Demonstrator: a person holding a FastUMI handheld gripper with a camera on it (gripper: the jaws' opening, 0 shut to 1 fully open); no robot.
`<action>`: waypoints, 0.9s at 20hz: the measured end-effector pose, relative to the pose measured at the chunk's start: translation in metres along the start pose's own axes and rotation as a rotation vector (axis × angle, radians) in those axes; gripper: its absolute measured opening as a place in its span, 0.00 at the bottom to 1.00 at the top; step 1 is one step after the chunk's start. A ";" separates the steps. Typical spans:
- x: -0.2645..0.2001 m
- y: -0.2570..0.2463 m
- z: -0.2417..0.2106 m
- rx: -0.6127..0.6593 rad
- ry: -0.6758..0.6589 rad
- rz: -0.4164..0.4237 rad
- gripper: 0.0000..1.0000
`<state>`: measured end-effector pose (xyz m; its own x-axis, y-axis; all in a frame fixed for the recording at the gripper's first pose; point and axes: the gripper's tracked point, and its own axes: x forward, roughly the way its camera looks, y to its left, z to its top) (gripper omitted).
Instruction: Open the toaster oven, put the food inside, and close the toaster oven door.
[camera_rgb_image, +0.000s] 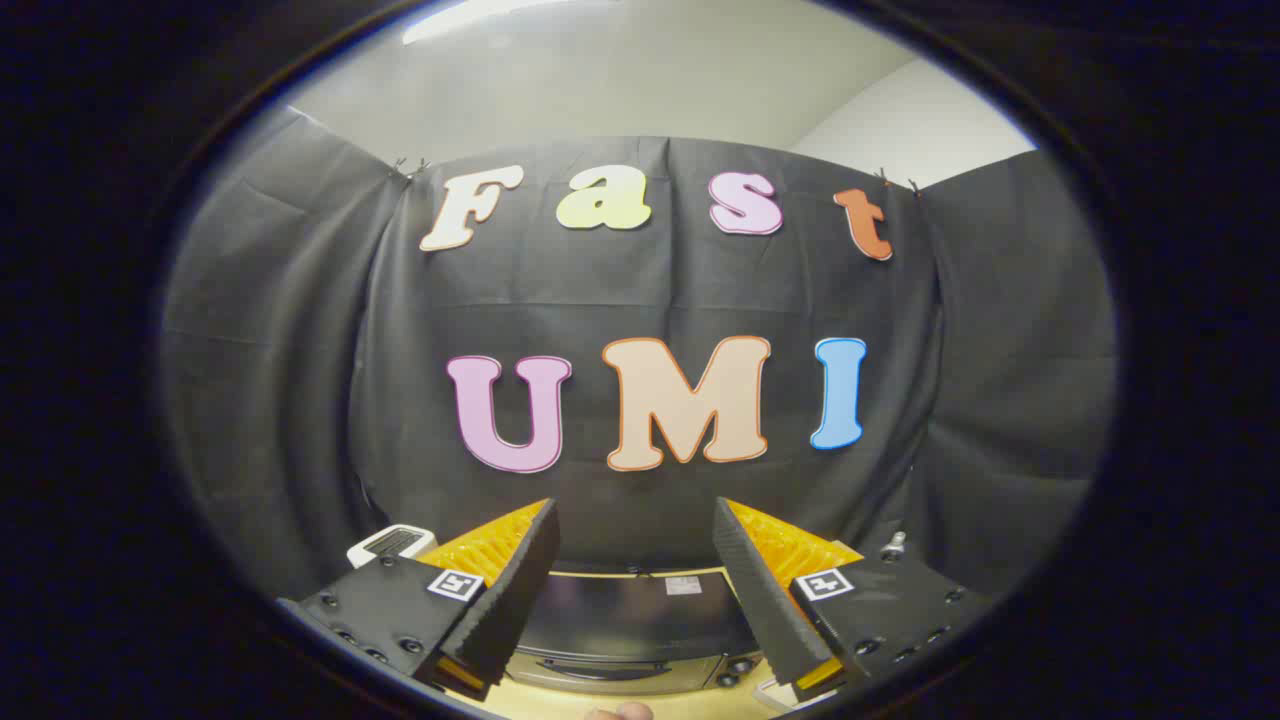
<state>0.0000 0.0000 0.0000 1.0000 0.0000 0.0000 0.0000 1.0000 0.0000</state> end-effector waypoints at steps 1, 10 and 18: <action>0.000 0.001 -0.001 0.001 0.000 0.001 0.97; -0.004 0.006 0.001 0.019 -0.033 0.009 0.97; -0.010 0.008 -0.001 0.022 -0.030 0.010 0.97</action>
<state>-0.0098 0.0081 -0.0010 0.9995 0.0099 0.0306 -0.0106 0.9997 0.0220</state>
